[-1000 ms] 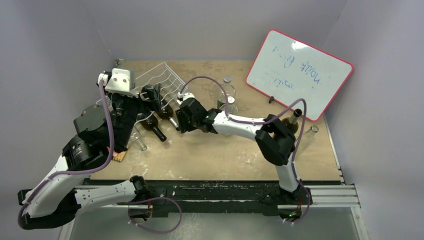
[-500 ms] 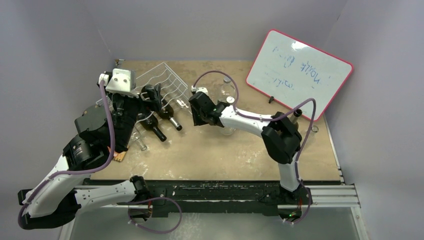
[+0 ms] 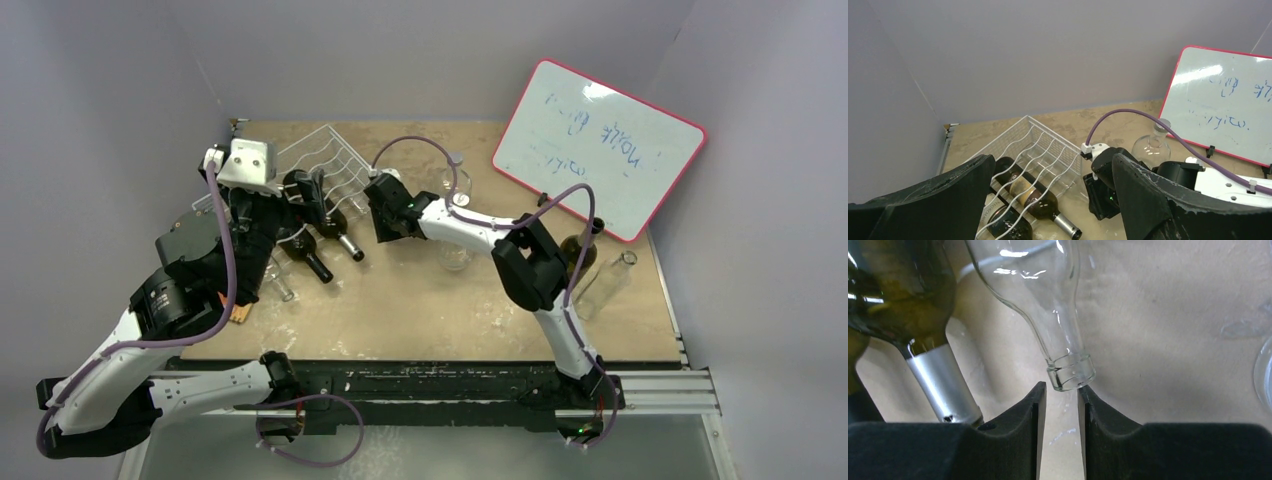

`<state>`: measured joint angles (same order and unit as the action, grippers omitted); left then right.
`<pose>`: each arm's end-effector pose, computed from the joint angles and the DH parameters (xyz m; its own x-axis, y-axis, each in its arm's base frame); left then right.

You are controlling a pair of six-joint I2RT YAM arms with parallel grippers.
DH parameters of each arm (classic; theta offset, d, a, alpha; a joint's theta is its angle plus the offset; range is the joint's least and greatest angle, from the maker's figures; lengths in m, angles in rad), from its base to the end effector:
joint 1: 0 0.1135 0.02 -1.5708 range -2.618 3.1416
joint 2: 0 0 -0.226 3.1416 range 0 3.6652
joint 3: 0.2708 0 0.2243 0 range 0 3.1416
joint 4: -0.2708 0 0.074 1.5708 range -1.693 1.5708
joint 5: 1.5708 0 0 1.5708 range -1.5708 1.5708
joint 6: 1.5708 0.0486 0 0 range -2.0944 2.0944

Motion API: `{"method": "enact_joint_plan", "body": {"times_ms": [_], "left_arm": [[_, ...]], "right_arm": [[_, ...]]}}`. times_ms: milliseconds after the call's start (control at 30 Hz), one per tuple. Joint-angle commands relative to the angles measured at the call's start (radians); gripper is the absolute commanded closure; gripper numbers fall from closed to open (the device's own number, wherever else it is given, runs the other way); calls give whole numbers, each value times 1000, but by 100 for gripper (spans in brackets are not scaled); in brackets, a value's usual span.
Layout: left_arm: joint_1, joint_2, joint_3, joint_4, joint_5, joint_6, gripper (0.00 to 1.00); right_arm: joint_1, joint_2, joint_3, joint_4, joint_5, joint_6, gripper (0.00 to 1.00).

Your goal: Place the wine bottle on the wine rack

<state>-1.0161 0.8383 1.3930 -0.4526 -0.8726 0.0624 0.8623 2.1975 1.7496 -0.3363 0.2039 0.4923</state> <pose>0.0978 -0.0872 0.4571 0.0626 -0.0250 -0.9977 0.1415 0.9898 -0.0159 0.3064 0.3425 0.1712 -0.7124 -0.1200 -0.6915 -0.3559 0.9110 0.2086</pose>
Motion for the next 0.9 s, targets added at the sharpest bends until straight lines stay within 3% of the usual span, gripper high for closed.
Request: {"method": "enact_joint_plan", "body": {"times_ms": [0, 300, 433, 633, 867], "left_arm": [[-2, -6, -4, 19, -21, -18, 12], [-2, -9, -11, 18, -27, -21, 12], [-2, -11, -13, 14, -27, -24, 12], [-3, -16, -18, 18, -27, -29, 12], [-2, -20, -22, 22, -21, -37, 11]], "right_arm": [[-25, 30, 92, 14, -38, -20, 69], [-35, 84, 176, 58, -61, -31, 70], [-36, 49, 172, 69, -43, -32, 66], [-35, -123, 51, 113, -58, -45, 54], [-36, -371, -88, 164, -49, -60, 49]]}}
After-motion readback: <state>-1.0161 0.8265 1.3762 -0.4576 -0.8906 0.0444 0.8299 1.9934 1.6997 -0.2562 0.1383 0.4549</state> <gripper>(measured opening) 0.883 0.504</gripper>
